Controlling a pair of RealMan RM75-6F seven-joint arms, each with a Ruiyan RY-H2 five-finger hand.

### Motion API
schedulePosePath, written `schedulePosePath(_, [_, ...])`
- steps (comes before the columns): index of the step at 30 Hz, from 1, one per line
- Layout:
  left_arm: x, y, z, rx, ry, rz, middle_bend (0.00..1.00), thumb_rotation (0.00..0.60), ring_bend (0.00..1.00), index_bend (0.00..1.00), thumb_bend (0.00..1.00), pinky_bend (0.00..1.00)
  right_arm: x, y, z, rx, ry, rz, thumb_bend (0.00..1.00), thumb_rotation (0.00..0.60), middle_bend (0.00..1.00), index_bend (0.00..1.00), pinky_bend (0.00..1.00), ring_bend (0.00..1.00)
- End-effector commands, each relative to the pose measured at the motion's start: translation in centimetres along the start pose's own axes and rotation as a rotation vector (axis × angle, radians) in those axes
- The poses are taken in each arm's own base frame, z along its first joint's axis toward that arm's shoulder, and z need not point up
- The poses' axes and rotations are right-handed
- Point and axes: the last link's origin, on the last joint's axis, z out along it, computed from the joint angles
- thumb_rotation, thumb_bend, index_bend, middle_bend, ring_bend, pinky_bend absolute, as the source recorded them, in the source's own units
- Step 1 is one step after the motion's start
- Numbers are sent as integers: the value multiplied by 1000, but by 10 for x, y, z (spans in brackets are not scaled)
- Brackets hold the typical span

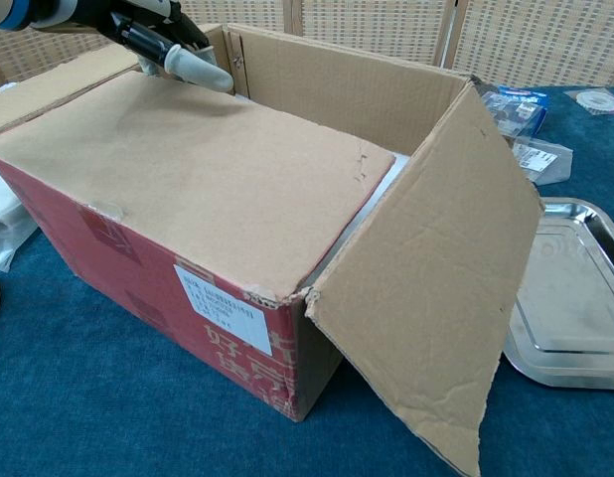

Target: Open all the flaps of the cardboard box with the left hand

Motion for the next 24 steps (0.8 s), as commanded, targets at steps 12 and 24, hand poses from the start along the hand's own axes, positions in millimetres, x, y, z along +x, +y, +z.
schedulePosePath(12, [15,-1,-18,7,-35,-48,449,279,296,346,0,420,-3,-3,-1,8,-7,-9,0,600,0,0,0,0])
schedulePosePath(24, [29,2,-37,-55,-30,-136,450,275,300,348,0,420,-5,-5,-1,17,-10,-17,0,600,0,0,0,0])
